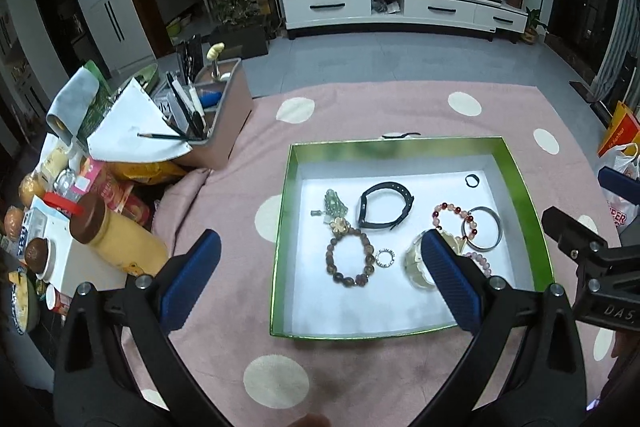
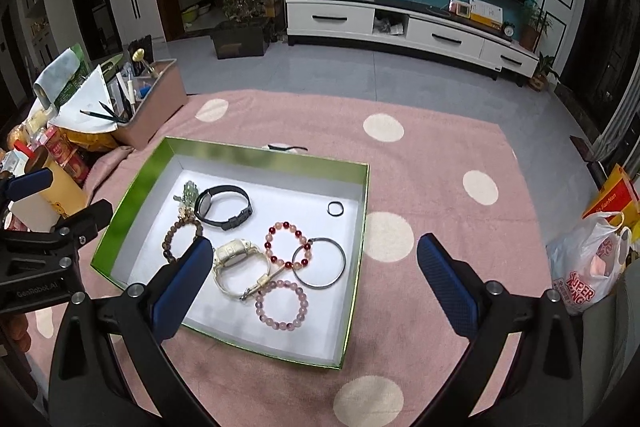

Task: Organize jewelry

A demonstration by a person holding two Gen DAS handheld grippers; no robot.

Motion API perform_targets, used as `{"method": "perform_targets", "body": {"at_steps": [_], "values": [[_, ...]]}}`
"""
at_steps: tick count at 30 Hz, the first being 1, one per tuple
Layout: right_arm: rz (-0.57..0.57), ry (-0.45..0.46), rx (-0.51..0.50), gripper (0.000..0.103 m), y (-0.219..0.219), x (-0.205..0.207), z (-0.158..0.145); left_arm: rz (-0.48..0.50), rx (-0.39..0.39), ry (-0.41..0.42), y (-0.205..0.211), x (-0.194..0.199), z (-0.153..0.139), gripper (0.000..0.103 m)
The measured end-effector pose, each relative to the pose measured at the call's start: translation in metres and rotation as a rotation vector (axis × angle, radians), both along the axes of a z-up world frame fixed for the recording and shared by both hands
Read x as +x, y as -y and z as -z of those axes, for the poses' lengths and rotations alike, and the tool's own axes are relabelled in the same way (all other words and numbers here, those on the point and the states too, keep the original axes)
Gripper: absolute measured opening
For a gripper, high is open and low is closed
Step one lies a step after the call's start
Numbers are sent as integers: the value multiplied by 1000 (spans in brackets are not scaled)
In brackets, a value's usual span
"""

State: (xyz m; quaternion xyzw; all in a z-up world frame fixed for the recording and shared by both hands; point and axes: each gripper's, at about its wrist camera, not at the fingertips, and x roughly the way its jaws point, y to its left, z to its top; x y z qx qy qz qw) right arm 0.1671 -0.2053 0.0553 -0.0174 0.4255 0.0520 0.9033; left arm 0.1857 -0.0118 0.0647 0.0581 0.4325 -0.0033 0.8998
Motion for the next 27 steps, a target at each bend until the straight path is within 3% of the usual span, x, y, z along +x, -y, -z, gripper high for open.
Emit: {"method": "perform_targets", "body": {"at_steps": [27], "values": [[17,-55,-20,102,-6,14,32,-12,0,-42,-5,11,32,101]]}}
